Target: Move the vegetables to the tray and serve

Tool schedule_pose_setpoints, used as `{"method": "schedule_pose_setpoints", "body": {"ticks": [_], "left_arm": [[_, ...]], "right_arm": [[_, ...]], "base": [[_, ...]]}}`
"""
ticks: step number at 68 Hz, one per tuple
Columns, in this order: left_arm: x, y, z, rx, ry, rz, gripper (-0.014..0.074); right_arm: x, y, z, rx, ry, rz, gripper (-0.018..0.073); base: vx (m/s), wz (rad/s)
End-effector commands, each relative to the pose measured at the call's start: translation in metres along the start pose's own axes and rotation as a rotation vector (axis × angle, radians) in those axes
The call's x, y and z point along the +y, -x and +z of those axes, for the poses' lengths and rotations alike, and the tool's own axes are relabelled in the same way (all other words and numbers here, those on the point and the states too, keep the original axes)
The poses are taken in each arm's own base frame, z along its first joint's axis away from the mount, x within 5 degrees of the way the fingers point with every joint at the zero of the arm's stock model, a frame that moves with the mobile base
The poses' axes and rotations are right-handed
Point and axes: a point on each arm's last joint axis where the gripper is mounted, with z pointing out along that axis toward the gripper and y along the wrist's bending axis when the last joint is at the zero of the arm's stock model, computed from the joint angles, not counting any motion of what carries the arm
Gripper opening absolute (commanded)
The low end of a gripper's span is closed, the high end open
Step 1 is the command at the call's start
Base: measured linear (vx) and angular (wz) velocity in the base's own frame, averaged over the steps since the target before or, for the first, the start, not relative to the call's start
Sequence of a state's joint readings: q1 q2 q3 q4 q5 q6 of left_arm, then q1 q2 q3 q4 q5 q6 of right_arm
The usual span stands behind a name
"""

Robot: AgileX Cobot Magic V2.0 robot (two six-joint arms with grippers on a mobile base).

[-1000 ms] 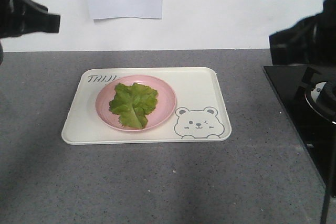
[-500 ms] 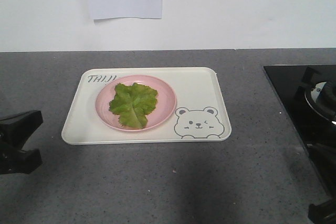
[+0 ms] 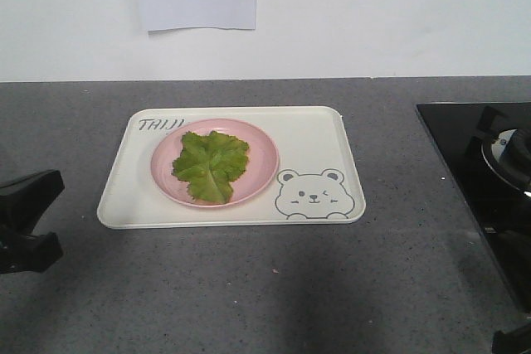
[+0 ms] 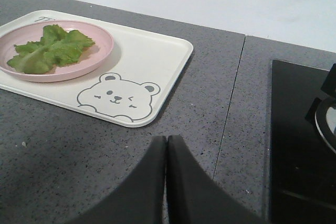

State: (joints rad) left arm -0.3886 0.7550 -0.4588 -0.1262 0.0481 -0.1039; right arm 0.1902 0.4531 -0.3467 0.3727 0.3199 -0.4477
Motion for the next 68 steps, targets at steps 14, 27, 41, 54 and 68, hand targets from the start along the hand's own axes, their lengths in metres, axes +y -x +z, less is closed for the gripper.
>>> {"method": "schedule_pose_setpoints", "body": {"ticks": [14, 27, 41, 54, 68], "left_arm": [[-0.003, 0.016, -0.002, -0.107, -0.019, -0.016, -0.0008], [-0.004, 0.016, -0.003, -0.103, -0.017, 0.042, -0.0008], [0.015, 0.003, -0.013, -0.133, 0.088, 0.104, -0.0008], [0.036, -0.033, -0.039, -0.278, 0.203, 0.089, -0.0008], [0.047, -0.082, -0.059, -0.385, 0.273, 0.080, -0.0008]], "right_arm": [[-0.003, 0.013, -0.002, -0.080, -0.030, 0.003, -0.0008], [-0.003, 0.013, -0.002, -0.080, -0.030, 0.003, -0.0008], [-0.003, 0.013, -0.002, -0.080, -0.030, 0.003, -0.0008], [-0.003, 0.013, -0.002, -0.081, -0.030, 0.003, -0.0008], [-0.003, 0.013, -0.002, -0.081, -0.030, 0.003, -0.0008]], "base": [[0.00, 0.00], [0.00, 0.00], [0.00, 0.00], [0.00, 0.00], [0.00, 0.00]]}}
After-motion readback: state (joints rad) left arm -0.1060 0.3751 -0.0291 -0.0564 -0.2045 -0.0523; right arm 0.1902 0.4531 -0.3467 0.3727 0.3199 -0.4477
